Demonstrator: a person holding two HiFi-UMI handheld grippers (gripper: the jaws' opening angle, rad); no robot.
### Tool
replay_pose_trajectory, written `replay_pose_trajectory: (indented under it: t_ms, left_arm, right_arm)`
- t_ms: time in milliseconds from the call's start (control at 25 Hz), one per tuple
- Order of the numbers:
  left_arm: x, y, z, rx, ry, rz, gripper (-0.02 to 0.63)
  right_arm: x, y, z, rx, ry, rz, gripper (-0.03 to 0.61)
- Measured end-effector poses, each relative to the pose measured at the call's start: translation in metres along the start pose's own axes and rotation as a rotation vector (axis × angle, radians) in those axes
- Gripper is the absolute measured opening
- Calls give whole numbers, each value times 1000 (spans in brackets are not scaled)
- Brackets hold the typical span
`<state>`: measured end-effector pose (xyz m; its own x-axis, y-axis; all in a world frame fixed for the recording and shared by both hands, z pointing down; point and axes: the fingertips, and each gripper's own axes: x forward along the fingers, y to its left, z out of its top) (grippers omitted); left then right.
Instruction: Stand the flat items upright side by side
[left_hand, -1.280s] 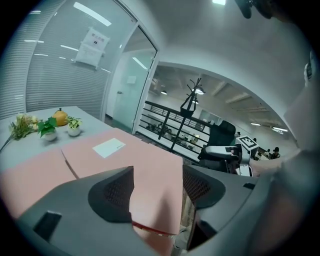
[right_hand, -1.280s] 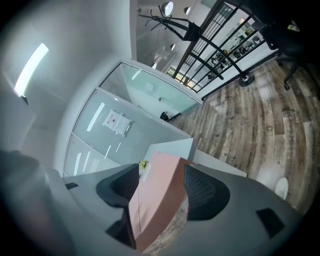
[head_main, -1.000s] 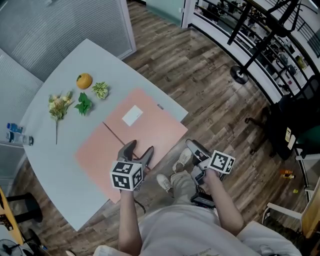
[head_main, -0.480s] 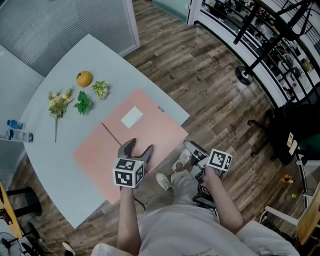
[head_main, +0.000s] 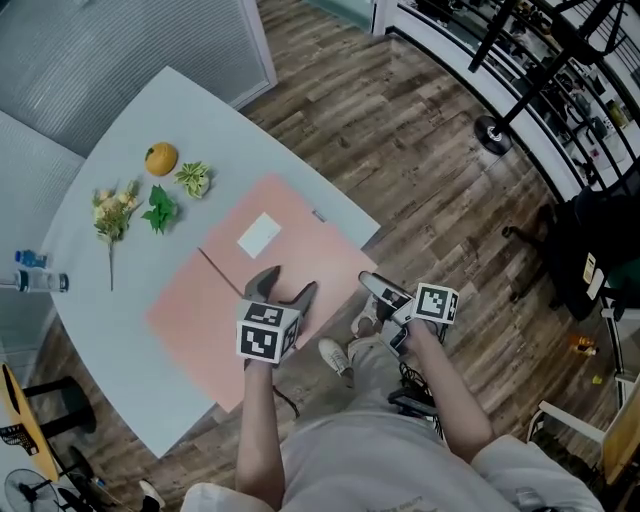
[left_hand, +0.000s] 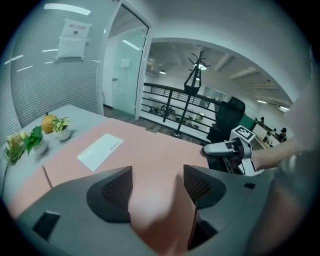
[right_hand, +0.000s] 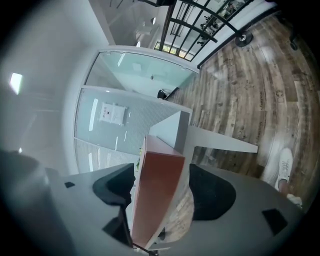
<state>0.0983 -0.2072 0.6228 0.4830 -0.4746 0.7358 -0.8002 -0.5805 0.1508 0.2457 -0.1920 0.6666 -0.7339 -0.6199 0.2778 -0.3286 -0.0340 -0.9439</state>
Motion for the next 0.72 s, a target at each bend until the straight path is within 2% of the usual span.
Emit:
replay_pose_trajectory:
  t_ms: [200,320,400,560,720]
  left_arm:
    - [7,-2,-7,76,59,6,305]
    - [8,-3,-10,138,76,28,305]
    - [9,-2,-11,143,76,36,305]
    - [11,-1,-13,138,72,29,305]
    - [11,-1,-14,125,55,26,305]
  right_arm:
    - [4,-5,1,-6,12,-19,342]
    - [8,-7,1,0,4,3,354]
    - [6,-11,-1,22,4,-13,359]
    - [13,-4,0,3,-5,43,360]
    - [22,-2,-4,-5,12,48,360]
